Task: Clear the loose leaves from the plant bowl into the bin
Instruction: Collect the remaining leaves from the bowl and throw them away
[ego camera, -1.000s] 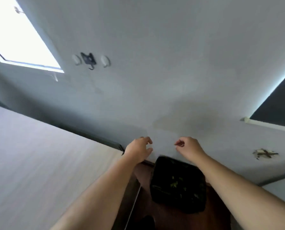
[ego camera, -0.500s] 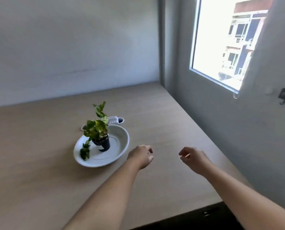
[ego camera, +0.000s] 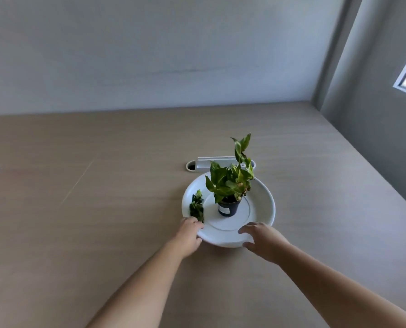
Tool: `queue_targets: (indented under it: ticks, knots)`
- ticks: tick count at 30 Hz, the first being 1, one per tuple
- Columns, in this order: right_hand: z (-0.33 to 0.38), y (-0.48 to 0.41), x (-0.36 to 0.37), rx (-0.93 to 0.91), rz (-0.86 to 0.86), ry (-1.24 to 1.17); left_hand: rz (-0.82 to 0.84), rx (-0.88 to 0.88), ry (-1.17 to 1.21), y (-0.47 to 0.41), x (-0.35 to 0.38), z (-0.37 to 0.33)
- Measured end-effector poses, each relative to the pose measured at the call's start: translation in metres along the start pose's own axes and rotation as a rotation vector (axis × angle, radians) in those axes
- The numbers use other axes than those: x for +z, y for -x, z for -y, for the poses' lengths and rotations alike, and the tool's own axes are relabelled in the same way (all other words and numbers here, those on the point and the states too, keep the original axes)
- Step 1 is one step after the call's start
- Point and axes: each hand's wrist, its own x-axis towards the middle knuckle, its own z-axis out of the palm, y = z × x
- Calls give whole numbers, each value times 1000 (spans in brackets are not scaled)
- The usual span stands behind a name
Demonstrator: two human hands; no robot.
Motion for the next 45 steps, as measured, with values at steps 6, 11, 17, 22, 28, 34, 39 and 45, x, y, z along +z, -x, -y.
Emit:
queue_targets:
  ticks: [6, 11, 17, 22, 28, 34, 39, 45]
  knots:
    - [-9, -18, 3, -36, 122, 42, 25, 19, -161, -12, 4, 2]
    - [-35, -26, -15, -3, 71, 210, 11, 103, -87, -14, 19, -16]
    - [-21, -20, -6, -115, -16, 212, 1, 116, -62, -23, 7, 2]
    - [-22, -20, 1, -159, 89, 191, 3, 3, -148, -19, -9, 22]
    - [-64, -21, -16, -36, 26, 354, 1, 111, -69, -7, 18, -10]
    - [-9, -12, 3, -188, 59, 320, 25, 24, -118, -21, -6, 16]
    - [-15, -18, -12, -36, 190, 219, 30, 20, -90, -15, 0, -4]
    - [-42, -32, -30, 100, 151, 277, 159, -5, 146, -14, 19, -25]
